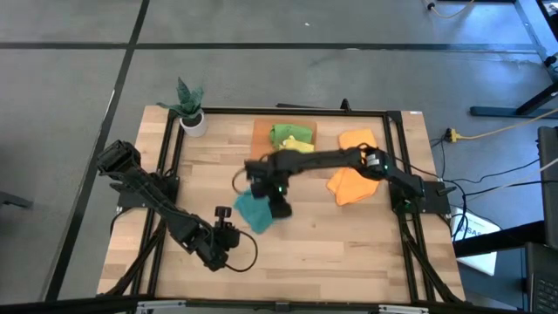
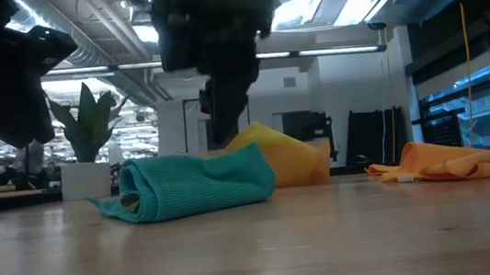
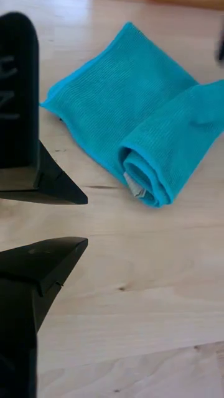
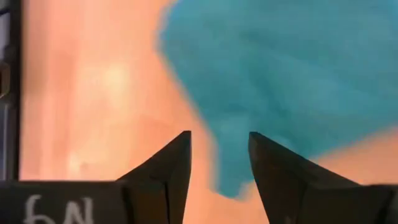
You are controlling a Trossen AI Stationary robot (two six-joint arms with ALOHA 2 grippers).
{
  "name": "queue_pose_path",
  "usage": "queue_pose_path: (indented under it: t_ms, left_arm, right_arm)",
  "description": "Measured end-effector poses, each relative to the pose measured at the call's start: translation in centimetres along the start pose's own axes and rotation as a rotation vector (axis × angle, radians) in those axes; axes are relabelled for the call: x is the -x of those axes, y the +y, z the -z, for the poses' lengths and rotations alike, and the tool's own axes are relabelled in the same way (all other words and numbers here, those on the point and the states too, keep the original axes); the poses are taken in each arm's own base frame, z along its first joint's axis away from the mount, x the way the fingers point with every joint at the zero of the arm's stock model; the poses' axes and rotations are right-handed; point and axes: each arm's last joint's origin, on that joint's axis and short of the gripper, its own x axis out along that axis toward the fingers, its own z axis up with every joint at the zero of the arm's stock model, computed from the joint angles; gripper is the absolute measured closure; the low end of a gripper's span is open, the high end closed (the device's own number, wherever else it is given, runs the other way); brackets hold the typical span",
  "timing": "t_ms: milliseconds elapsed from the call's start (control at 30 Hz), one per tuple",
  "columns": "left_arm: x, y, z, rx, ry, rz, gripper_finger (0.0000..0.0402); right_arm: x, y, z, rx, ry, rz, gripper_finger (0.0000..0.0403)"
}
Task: Roll microfiber towels into tight, uniform cylinder then place into a basket
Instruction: Roll the blue microfiber cloth
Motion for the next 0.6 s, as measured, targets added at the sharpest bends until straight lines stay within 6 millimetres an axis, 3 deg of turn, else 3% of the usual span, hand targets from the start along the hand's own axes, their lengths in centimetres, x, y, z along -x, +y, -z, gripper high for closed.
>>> queue_pose_path:
  t_ms: [167, 300, 400, 600]
  left_arm:
    - [0.0, 0.0, 0.1, -0.005, 0.001, -0.011, 0.0315]
    - [0.0, 0.1, 0.2, -0.012, 0.012, -0.019, 0.0315]
    - [0.0, 0.1, 0.2, -0.011, 0.011, -0.018, 0.0315]
    - [0.2, -0.1, 0.3, 0.004, 0.007, -0.013, 0.0315]
  right_arm:
    - [-2.2, 3.9, 0.0, 0.150, 0.046, -0.029, 0.0242]
    - [-3.6, 5.4, -0.2, 0.228, 0.032, -0.029, 0.0242]
    - [-4.1, 5.3, -0.7, 0.261, -0.037, 0.034, 0.0242]
    - [-4.7, 2.8, -0.6, 0.237, -0.084, 0.097, 0.0242]
